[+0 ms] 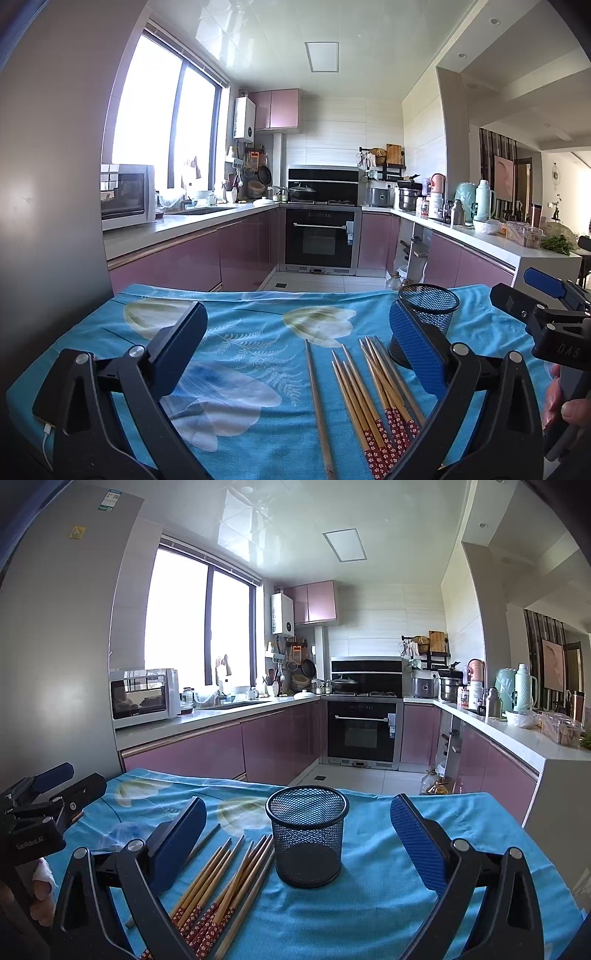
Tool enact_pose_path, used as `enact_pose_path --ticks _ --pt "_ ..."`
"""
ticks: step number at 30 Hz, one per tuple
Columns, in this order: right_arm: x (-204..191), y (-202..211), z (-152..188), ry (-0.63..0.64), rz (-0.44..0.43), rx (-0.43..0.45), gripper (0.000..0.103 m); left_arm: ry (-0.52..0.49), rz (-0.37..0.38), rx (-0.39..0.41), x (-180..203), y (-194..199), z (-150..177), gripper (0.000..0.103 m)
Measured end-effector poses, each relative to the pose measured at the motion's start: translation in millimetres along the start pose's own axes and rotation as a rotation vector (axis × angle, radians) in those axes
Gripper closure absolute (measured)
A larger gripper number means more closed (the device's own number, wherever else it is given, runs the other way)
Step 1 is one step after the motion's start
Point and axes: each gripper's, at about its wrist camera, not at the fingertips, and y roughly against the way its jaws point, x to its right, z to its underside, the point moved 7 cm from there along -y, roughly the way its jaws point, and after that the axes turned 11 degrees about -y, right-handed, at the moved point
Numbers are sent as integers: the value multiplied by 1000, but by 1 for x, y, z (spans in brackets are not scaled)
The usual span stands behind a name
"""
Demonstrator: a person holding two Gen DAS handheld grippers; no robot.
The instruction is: Organize utensils
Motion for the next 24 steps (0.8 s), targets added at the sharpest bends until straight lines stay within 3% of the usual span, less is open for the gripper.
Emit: enact_pose_path --ticks 24 --pt "2 2 -2 -8 4 12 6 0 5 -1 2 -2 2 6"
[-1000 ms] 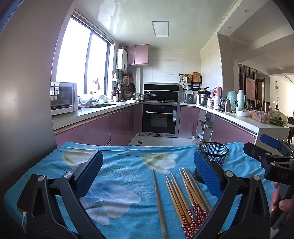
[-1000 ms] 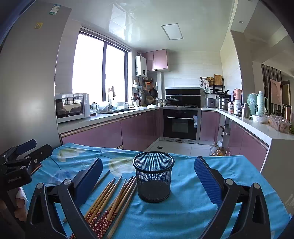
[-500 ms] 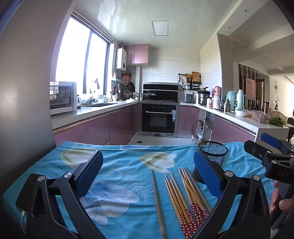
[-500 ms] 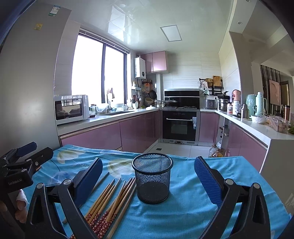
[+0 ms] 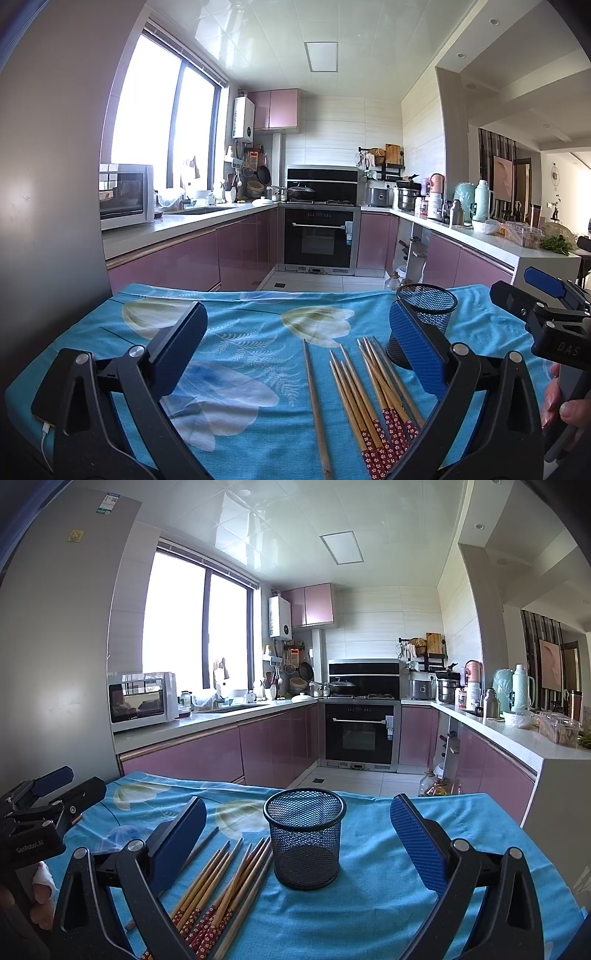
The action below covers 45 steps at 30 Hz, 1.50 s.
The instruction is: Organize utensils
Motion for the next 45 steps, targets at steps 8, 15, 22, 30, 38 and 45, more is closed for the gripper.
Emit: enact_pose_path --ticks 8,15,22,30,38,45 --pt "-1 0 1 -1 0 3 6 0 0 3 1 0 -1 6" --pt "-1 0 1 -3 -2 2 6 1 1 3 1 0 -1 6" --pt "-1 -1 2 -4 -3 1 6 0 0 4 1 1 -1 6" --pt "-1 -2 3 -4 -5 -2 6 0 1 3 2 0 -1 6" --pt "-1 -3 3 -4 -6 -7 6 -1 3 1 3 0 -1 6" --pt "-2 -5 5 -9 -9 -9 6 -6 6 -3 5 -1 -2 6"
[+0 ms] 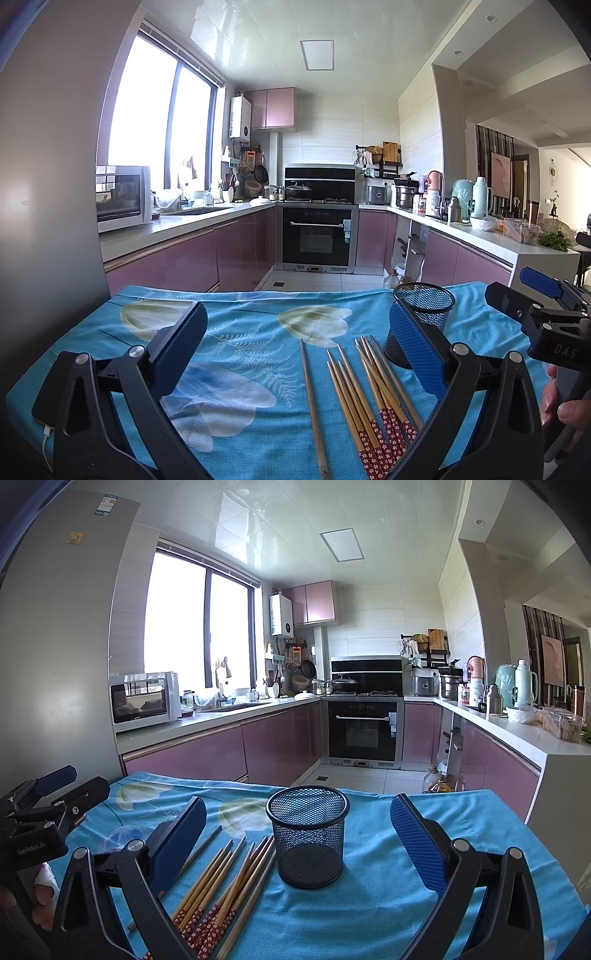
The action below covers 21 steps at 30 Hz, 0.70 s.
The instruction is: Organize utensils
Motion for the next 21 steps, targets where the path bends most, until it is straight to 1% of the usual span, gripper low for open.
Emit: enact_pose_path --ticks 21 --pt "2 -6 6 -10 -5 -14 6 -12 7 -20 1 -6 2 6"
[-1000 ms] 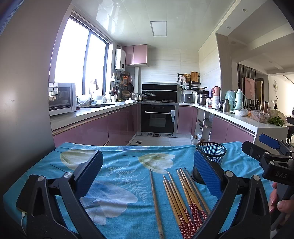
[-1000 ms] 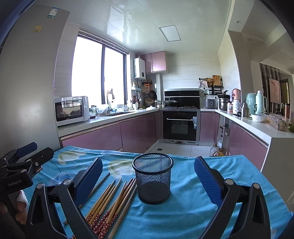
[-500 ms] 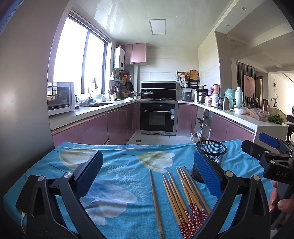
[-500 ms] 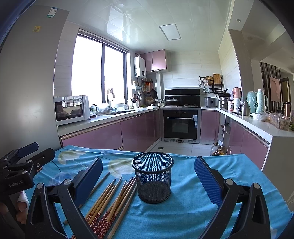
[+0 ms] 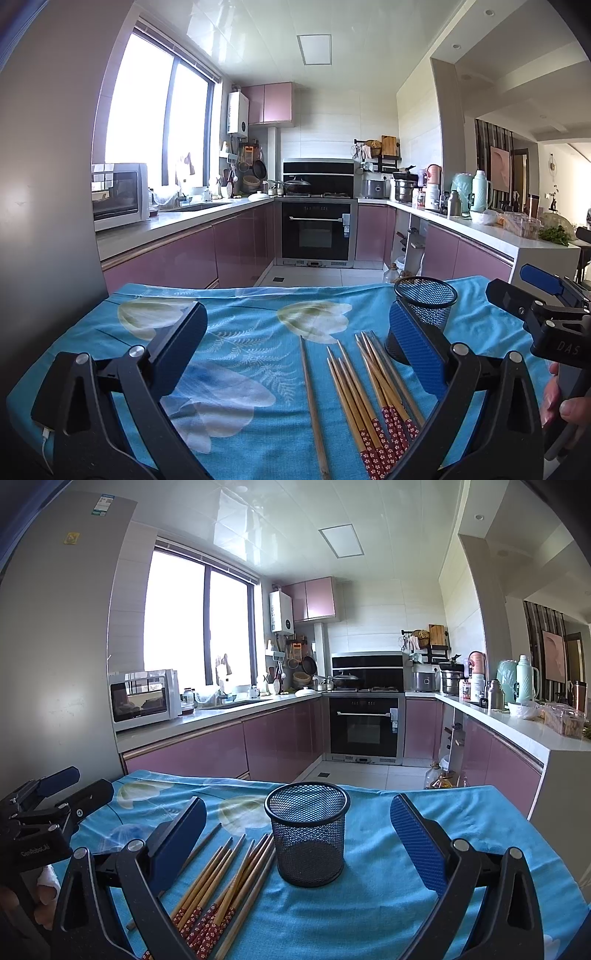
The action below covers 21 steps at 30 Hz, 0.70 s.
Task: Organize utensils
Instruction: 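Reach the right gripper to a chopstick and close on it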
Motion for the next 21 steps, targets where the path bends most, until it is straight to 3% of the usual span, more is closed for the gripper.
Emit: enact_pose_path --ticks 13,17,21 --pt "6 0 1 -9 -8 -35 6 -19 11 -38 1 -7 4 6" --pt "3 -8 9 3 -23 -96 6 -34 24 -87 1 -17 10 6" --pt "-4 -23 27 33 -43 -211 6 -80 48 -167 7 -30 23 9"
